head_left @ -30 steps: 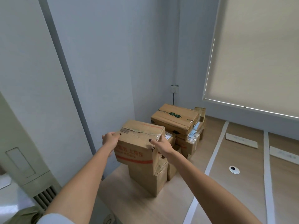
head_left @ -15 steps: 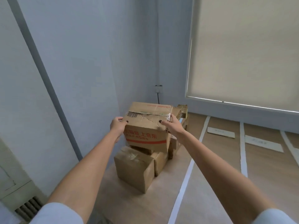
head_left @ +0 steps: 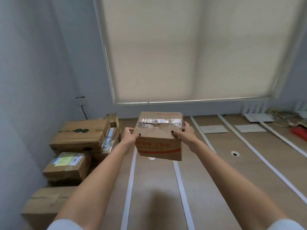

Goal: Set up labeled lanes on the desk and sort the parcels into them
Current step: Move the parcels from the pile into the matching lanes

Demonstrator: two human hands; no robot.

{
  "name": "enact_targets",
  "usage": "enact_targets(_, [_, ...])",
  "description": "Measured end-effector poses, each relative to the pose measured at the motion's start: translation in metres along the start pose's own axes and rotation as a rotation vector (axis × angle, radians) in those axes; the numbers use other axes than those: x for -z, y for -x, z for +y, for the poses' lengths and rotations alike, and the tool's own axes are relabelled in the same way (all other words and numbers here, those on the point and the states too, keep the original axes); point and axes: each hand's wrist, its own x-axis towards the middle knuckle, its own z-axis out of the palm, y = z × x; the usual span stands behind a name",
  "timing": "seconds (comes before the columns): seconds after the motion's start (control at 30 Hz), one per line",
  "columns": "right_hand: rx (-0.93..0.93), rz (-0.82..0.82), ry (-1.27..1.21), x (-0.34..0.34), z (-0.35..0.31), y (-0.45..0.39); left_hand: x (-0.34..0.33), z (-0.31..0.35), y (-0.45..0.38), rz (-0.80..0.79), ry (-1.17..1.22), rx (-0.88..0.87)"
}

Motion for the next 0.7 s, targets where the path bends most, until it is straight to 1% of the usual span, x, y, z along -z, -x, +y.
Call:
enact_targets(0.17, [-0.029,0.073,0.037,0.058,0.024,0.007,-0.053,0.006,-0.001,-0.191,0.041,0.030])
enact_targets(0.27, [-0.035,0.101,0.021,0.073,0.031,0.007,-0.067,0.006,-0.003,-0.214,0.013,-0.026])
enact_targets(0.33, [-0.028,0.119,-0.020,0.077,0.034,0.007,-0.072,0.003,-0.003,-0.208,0.034,-0.086])
enact_targets(0.4, [-0.037,0.119,-0.065,0.077,0.033,0.007,-0.073,0.001,-0.003,-0.194,0.063,-0.108])
enact_targets(0.47, [-0.043,0.107,-0.085,0.075,0.033,0.004,-0.074,-0.001,-0.005,-0.188,0.089,-0.075])
enact_targets(0.53, [-0.031,0.088,-0.101,0.071,0.034,0.001,-0.075,-0.001,-0.008,-0.177,0.144,0.006])
enact_targets(0.6, [-0.021,0.084,-0.105,0.065,0.035,0.000,-0.076,0.001,-0.008,-0.188,0.271,0.096])
enact_targets(0.7, [-0.008,0.132,-0.100,0.055,0.037,-0.003,-0.074,0.001,-0.008,-0.200,0.405,0.132])
